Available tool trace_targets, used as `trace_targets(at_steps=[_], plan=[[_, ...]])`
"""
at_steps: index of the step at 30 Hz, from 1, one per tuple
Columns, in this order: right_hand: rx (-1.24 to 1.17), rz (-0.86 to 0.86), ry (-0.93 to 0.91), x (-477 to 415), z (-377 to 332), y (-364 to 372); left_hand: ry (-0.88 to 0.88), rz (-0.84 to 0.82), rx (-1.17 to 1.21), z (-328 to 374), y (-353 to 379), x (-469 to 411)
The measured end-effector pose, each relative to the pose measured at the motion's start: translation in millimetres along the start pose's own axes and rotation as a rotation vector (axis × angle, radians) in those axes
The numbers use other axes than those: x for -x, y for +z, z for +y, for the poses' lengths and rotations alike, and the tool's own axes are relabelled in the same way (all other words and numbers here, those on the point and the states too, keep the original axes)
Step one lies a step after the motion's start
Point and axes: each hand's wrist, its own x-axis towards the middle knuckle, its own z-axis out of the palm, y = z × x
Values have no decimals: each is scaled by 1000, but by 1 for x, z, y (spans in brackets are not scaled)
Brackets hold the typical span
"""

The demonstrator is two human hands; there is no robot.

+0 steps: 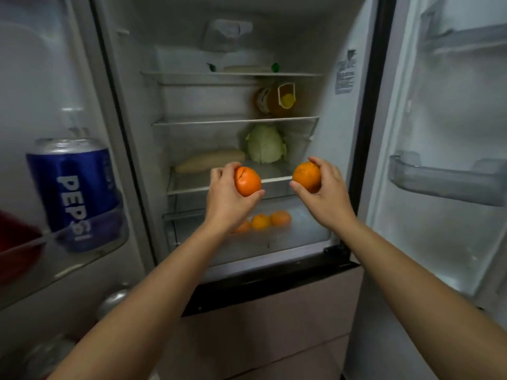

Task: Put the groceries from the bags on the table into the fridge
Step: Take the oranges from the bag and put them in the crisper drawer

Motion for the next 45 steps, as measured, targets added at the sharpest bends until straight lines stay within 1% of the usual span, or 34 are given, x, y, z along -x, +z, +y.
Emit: trace_targets(at_steps=[3, 7, 10, 12, 15, 17, 19, 21, 24, 26, 28, 30, 33, 35, 37, 39, 41, 42, 45], plan=[[40, -154, 31, -41, 25, 26, -129, -40, -97, -25, 16, -30], [115, -482, 58, -97, 49, 58, -322, -162, -274, -59, 28, -73], [247, -720, 42, -132, 58, 88, -449, -288, -407, -82, 32, -96], [328, -831, 17, -149, 61, 114, -532, -347, -468, -100, 32, -105], [370, -968, 46, -163, 58, 149, -656, -427, -491, -128, 32, -113], [382, -1056, 71, -166, 51, 169, -706, -501, -493, -140, 34, -118], [432, -1117, 47, -168, 45, 187, -736, -545, -534, -148, 38, -123], [475, -1145, 21, -169, 42, 201, -743, -577, -615, -156, 42, -126], [482, -1174, -3, -166, 45, 213, -751, -692, -703, -163, 48, -127], [450, -1263, 30, -162, 49, 219, -759, -773, -697, -165, 49, -128], [427, -1342, 81, -162, 50, 222, -754, -810, -684, -162, 50, -128], [430, -1359, 82, -163, 49, 221, -773, -830, -672, -158, 50, -127], [442, -1326, 36, -161, 46, 215, -792, -866, -680, -159, 49, -127], [447, -1274, -6, -158, 45, 208, -772, -904, -713, -156, 49, -126], [417, -1228, -36, -156, 45, 200, -716, -898, -731, -151, 49, -126], [331, -1174, -24, -155, 46, 189, -676, -806, -719, -146, 46, -124], [259, -1069, -36, -155, 46, 175, -611, -690, -707, -145, 41, -126], [238, -1010, -56, -155, 46, 168, -563, -610, -696, -144, 37, -127], [196, -847, -98, -149, 48, 144, -385, -290, -672, -127, 28, -121]])
